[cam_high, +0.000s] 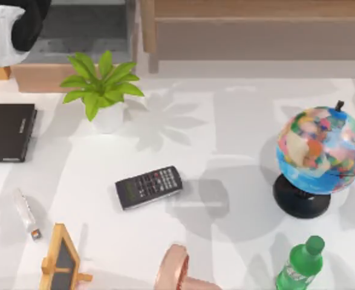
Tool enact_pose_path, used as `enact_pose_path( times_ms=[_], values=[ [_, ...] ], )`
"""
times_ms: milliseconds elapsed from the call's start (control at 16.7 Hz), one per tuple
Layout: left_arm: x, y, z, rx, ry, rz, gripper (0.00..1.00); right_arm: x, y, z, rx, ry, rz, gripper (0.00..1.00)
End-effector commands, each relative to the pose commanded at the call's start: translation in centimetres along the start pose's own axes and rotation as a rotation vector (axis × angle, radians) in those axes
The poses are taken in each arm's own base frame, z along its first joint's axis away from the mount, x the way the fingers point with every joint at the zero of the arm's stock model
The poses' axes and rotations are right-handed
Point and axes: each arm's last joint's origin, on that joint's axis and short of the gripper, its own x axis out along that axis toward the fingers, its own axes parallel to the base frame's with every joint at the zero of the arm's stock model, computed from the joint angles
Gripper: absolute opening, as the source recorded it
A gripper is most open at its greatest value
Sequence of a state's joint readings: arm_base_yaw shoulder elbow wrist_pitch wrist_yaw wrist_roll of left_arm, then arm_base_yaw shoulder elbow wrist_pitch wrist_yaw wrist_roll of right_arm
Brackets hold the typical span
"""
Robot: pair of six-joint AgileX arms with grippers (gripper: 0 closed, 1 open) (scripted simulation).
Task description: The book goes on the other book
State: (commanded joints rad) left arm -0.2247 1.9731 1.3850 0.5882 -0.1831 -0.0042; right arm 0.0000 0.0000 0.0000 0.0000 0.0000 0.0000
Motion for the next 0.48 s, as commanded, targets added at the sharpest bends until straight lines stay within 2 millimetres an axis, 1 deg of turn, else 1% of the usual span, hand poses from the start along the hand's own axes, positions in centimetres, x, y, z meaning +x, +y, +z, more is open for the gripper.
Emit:
enact_pose_path(
  times_ms=[120, 360, 480],
  values=[
    [-0.24, -0.01, 0.23, 0.000, 0.000, 0.000, 0.00, 0.00, 0.00, 0.00, 0.000, 0.000, 0.000, 1.00],
    [-0.11, 0.13, 0.18, 0.001, -0.001, 0.004, 0.00, 0.00, 0.00, 0.00, 0.000, 0.000, 0.000, 1.00],
    [-0.70, 0.33, 0.75, 0.028, -0.020, -0.016, 0.00, 0.00, 0.00, 0.00, 0.000, 0.000, 0.000, 1.00]
  ],
)
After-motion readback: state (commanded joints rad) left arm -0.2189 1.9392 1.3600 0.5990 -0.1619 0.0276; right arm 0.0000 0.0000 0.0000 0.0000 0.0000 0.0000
